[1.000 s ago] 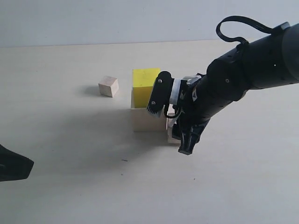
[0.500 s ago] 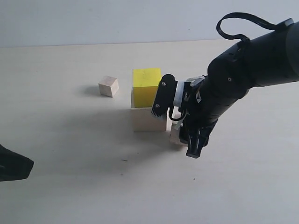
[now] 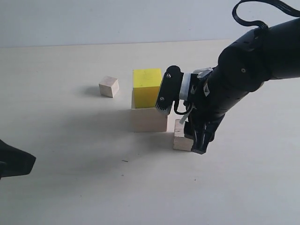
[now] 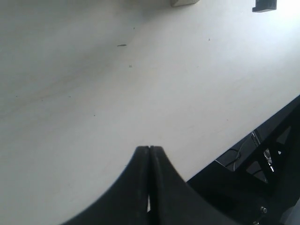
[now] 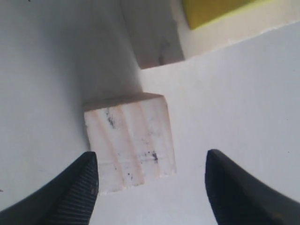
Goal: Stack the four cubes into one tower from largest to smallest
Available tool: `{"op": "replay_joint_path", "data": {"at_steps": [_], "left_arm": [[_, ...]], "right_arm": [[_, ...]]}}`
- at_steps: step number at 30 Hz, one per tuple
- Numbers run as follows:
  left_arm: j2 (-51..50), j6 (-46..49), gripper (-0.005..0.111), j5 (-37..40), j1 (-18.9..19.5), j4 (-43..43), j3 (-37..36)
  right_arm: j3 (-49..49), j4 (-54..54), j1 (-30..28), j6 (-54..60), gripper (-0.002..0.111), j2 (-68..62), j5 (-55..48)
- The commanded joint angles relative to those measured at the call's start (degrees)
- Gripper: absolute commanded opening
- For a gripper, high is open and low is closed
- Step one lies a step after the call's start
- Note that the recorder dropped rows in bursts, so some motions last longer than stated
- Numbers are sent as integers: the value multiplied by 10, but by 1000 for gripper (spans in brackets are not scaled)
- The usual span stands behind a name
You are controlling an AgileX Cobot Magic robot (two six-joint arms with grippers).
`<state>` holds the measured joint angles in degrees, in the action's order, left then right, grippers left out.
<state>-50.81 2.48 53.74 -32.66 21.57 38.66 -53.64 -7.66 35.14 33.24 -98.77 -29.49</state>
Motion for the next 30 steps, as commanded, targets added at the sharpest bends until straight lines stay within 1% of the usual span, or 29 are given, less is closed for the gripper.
{"op": "replay_joint_path", "data": {"at_steps": [1, 13, 17, 26, 30], "left_arm": [[3, 3, 0, -12, 2, -4, -2], [3, 3, 0, -16, 2, -4, -2], [3, 3, 0, -18, 2, -4, -2], [3, 3, 0, -18, 2, -4, -2], [3, 3, 0, -22, 2, -4, -2]], "right_arm": [[1, 1, -2, 1, 62, -4, 40], [1, 29, -2, 2, 63, -20, 43], [1, 43, -2, 2, 63, -19, 29], [1, 47, -2, -3, 63, 43, -2], [1, 77, -2, 15, 63, 49, 4]]}}
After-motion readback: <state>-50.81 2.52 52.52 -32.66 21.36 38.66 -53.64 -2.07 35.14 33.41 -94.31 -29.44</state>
